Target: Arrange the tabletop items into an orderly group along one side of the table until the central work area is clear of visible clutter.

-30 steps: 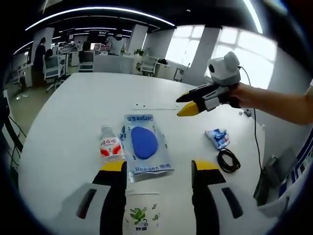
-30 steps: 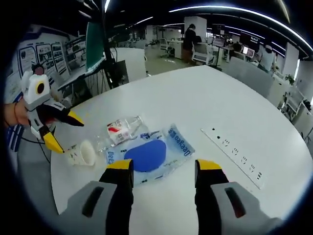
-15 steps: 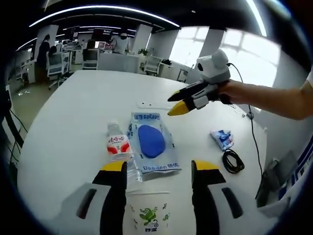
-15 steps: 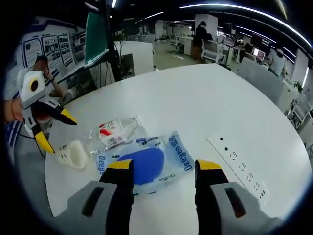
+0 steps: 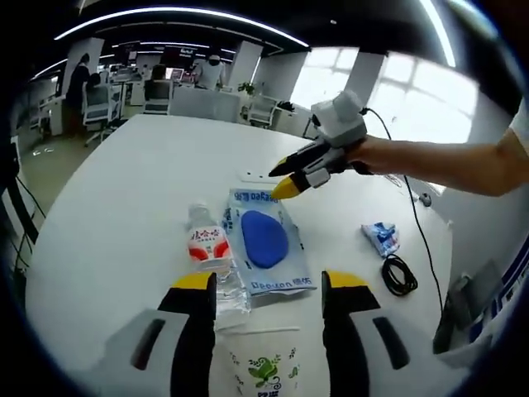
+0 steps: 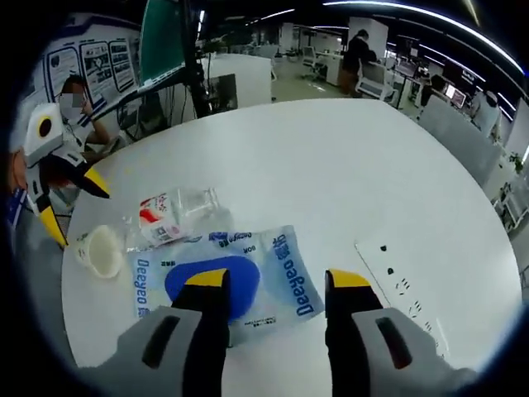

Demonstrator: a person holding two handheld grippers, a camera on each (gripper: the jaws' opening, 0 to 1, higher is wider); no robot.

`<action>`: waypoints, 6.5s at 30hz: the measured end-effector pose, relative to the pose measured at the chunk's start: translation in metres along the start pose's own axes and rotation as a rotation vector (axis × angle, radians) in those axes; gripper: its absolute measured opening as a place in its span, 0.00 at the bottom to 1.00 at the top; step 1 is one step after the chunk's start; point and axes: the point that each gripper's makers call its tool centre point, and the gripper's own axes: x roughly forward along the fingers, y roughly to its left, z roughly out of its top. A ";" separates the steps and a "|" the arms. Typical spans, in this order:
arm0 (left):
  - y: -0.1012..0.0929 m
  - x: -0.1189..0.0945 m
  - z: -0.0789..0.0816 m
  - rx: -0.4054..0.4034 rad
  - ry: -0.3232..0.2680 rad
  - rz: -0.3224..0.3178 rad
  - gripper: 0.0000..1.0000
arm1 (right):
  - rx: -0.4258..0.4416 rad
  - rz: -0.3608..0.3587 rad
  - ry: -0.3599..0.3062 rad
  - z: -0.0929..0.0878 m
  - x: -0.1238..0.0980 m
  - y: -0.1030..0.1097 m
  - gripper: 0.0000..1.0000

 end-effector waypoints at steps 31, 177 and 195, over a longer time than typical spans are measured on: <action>-0.001 0.002 -0.008 0.009 0.003 0.003 0.48 | -0.121 0.154 0.162 -0.019 0.045 -0.010 0.13; -0.088 0.015 0.052 -0.016 -0.063 -0.136 0.00 | 0.585 -0.270 -0.471 -0.051 -0.262 0.082 0.00; -0.090 0.039 0.030 0.042 0.105 -0.147 0.00 | 0.776 -0.285 -0.386 -0.109 -0.227 0.079 0.00</action>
